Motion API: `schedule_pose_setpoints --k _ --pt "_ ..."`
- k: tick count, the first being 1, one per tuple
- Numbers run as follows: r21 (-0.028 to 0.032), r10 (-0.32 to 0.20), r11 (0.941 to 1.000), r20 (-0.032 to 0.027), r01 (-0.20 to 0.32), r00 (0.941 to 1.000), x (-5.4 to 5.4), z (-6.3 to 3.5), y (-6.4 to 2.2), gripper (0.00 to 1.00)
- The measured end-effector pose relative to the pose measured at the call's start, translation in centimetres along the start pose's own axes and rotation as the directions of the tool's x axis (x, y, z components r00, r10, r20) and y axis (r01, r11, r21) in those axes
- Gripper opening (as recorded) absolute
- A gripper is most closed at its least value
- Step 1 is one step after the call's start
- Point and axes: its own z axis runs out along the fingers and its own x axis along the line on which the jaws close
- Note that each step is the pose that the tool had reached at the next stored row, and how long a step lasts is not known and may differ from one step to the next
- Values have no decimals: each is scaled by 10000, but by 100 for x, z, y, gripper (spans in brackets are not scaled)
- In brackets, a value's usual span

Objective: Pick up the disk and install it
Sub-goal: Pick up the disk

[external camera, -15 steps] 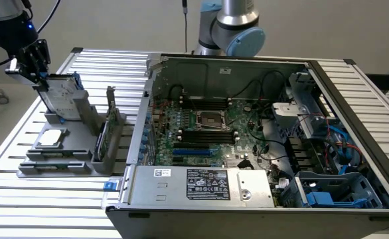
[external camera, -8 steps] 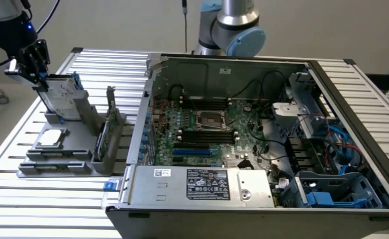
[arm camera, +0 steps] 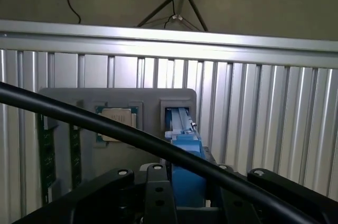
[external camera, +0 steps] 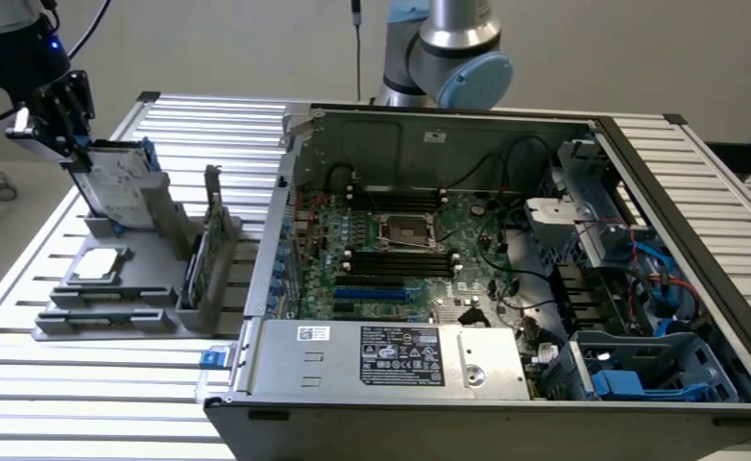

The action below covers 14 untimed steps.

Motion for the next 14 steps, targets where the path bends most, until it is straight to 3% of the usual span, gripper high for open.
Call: schedule_pose_setpoints --k 3,14 --pt "-1 0 10000 1 0 10000 -2 -82 -9 33" --pt "0 0 10000 1 0 10000 -3 -159 -43 33"
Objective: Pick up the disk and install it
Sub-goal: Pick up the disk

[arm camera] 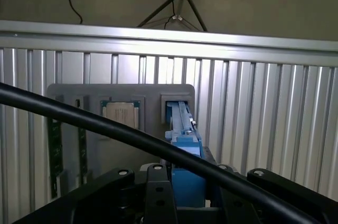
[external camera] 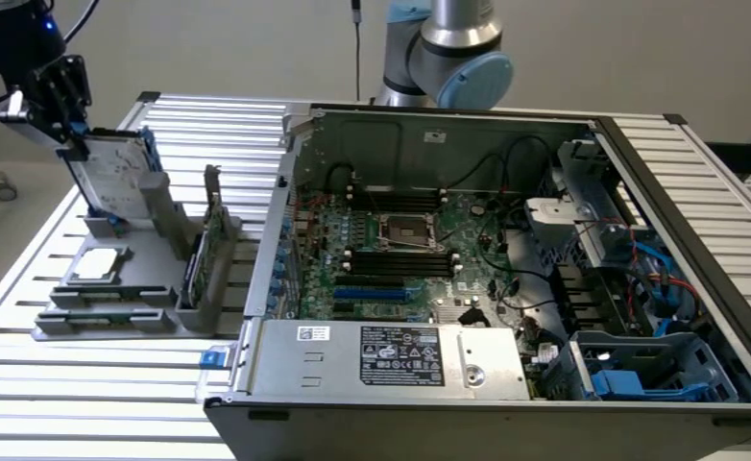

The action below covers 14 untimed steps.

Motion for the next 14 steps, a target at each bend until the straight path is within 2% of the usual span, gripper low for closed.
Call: schedule_pose_setpoints --k 7,10,14 --pt "-1 0 10000 0 0 10000 -2 -83 -12 33" --pt "-1 1 10000 0 -1 10000 -5 -181 -11 33" --pt "-3 0 10000 -1 0 10000 -11 -362 -11 33"
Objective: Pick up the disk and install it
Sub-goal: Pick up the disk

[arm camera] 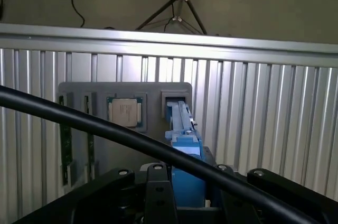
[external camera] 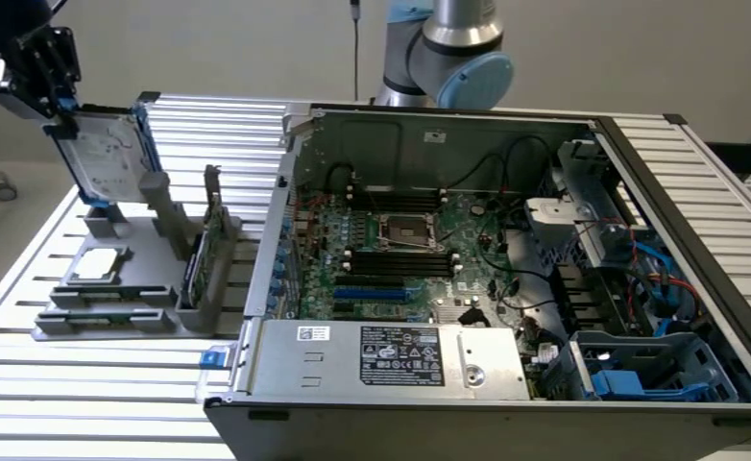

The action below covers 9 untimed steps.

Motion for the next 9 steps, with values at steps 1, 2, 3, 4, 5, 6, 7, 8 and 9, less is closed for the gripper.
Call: schedule_pose_setpoints --k 1,2,3,4,5,6,7,8,9 --pt "2 -1 10000 1 1 10000 -1 -38 -2 33" --pt "2 0 10000 1 0 10000 -2 -73 -3 33" --pt "2 0 10000 0 0 10000 -3 -104 -4 33" --pt "2 1 10000 0 -1 10000 -5 -139 -4 33" --pt "4 0 10000 1 0 10000 -5 -177 -6 33" --pt "3 0 10000 1 0 10000 -7 -222 -10 33" --pt "4 -2 10000 1 2 10000 -7 -267 -22 33" --pt "3 -1 10000 1 1 10000 -8 -313 -41 33" --pt "3 0 10000 1 0 10000 -9 -358 -68 33"
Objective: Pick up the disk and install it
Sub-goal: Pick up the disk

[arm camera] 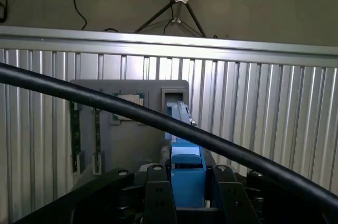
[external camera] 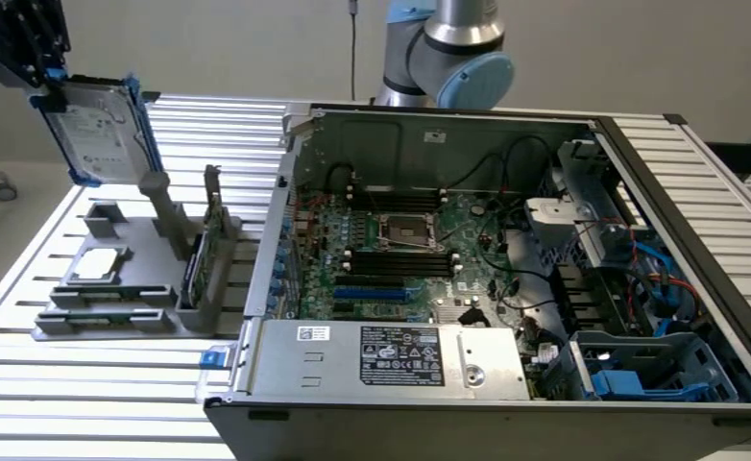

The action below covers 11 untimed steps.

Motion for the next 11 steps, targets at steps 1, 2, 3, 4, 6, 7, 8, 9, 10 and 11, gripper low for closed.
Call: schedule_pose_setpoints --k 1,2,3,4,6,7,8,9,10,11 --pt "1 -1 10000 0 1 10000 1 -48 -40 33" --pt "2 0 10000 0 0 10000 1 -93 -83 33" --pt "-1 0 10000 -1 0 10000 2 -141 -129 33" --pt "-2 0 10000 0 0 10000 2 -186 -173 33" --pt "-9 0 10000 7 0 10000 4 -278 -262 33" --pt "-11 0 10000 12 0 10000 5 -323 -306 33" --pt "-13 0 10000 19 0 10000 7 -371 -354 33" --pt "-17 0 10000 23 0 10000 8 -416 -398 33" --pt "-20 -1 10000 29 1 10000 10 -462 -442 33" --pt "-23 0 10000 34 0 10000 11 -509 -488 33"
